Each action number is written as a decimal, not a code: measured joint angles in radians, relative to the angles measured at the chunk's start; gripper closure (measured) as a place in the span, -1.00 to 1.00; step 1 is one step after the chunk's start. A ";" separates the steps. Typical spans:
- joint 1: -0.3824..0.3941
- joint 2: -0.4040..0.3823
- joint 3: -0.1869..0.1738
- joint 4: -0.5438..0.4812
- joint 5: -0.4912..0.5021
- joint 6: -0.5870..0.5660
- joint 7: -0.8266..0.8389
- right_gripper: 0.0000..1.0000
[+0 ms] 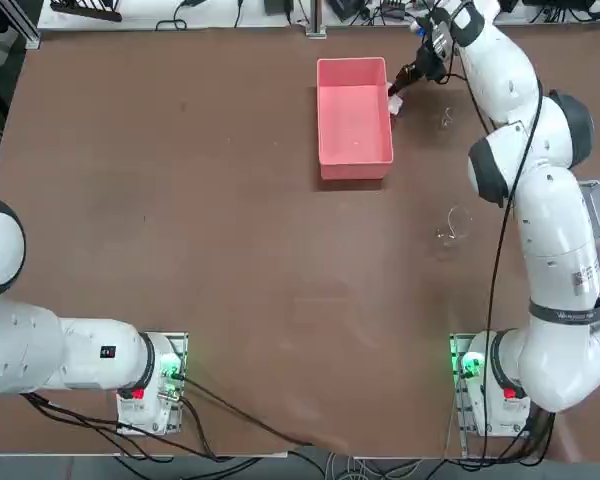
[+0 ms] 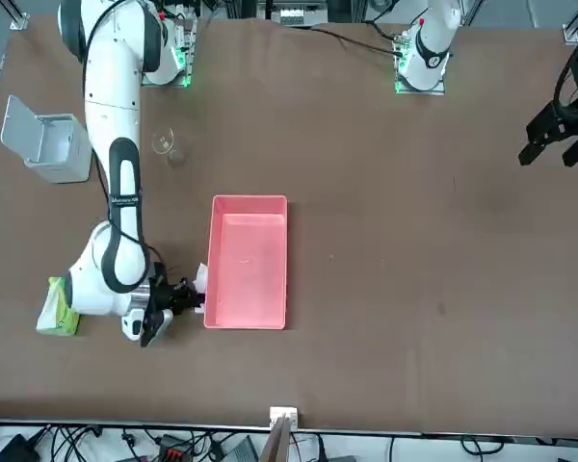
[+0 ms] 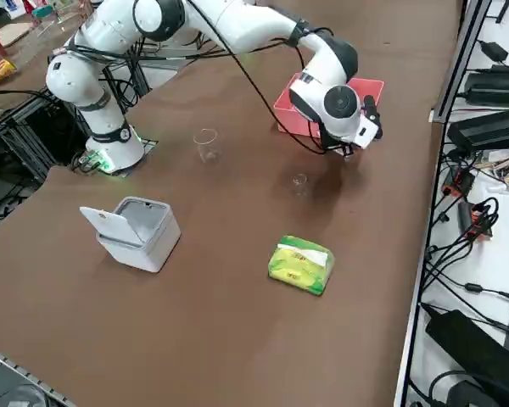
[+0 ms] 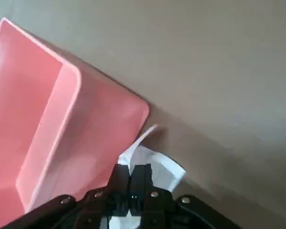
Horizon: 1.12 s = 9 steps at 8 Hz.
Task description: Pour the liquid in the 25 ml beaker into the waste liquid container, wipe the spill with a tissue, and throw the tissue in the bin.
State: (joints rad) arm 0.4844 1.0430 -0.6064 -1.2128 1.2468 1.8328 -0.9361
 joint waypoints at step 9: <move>0.107 -0.103 -0.424 0.049 -0.095 -0.412 -0.002 0.96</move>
State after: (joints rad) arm 0.5917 0.9396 -1.0302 -1.1638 1.1521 1.4211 -0.9376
